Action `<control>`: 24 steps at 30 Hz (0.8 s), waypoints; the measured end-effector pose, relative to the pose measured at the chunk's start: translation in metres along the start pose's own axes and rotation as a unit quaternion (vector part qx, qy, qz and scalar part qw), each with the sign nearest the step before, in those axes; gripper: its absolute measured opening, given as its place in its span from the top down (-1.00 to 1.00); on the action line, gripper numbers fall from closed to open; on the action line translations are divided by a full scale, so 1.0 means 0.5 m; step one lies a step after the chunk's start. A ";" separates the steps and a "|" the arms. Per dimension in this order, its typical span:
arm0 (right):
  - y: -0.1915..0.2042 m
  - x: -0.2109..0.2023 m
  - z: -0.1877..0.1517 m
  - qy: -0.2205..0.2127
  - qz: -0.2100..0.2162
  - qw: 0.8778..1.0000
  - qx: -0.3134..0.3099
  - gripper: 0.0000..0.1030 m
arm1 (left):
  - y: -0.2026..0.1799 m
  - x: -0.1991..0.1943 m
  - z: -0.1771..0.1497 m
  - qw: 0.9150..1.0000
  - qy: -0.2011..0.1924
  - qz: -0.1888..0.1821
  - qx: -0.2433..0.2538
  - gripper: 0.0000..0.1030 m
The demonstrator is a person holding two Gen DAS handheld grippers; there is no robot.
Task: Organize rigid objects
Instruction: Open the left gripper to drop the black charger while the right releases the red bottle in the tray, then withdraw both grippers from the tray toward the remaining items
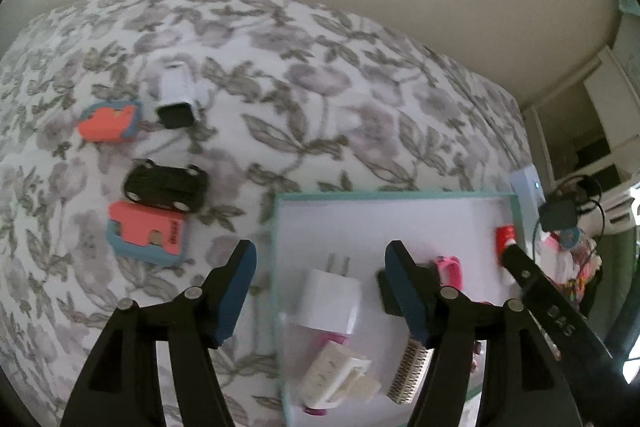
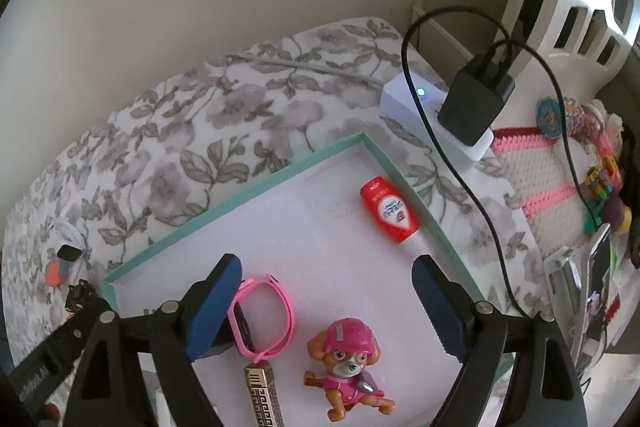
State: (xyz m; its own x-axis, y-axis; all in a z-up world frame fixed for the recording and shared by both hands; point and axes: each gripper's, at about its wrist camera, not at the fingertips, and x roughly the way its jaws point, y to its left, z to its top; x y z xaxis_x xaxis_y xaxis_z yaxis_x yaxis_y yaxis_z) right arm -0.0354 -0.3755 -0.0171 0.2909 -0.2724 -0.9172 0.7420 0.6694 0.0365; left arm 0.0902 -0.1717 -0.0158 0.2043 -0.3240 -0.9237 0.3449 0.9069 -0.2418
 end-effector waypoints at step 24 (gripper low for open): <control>0.174 -0.029 -0.039 -0.022 0.042 0.995 -0.093 -1.00 | 0.262 -0.110 0.044 0.985 -0.082 0.114 -0.099 -0.83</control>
State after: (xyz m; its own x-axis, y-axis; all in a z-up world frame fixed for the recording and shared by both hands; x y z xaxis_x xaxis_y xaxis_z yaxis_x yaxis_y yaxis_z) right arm 0.0129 -0.2998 -0.0085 0.3769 -0.2374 -0.8953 0.5912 0.8058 0.0352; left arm 0.1445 -0.0409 0.0098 0.4068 -0.1308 -0.9041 0.0912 0.9906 -0.1023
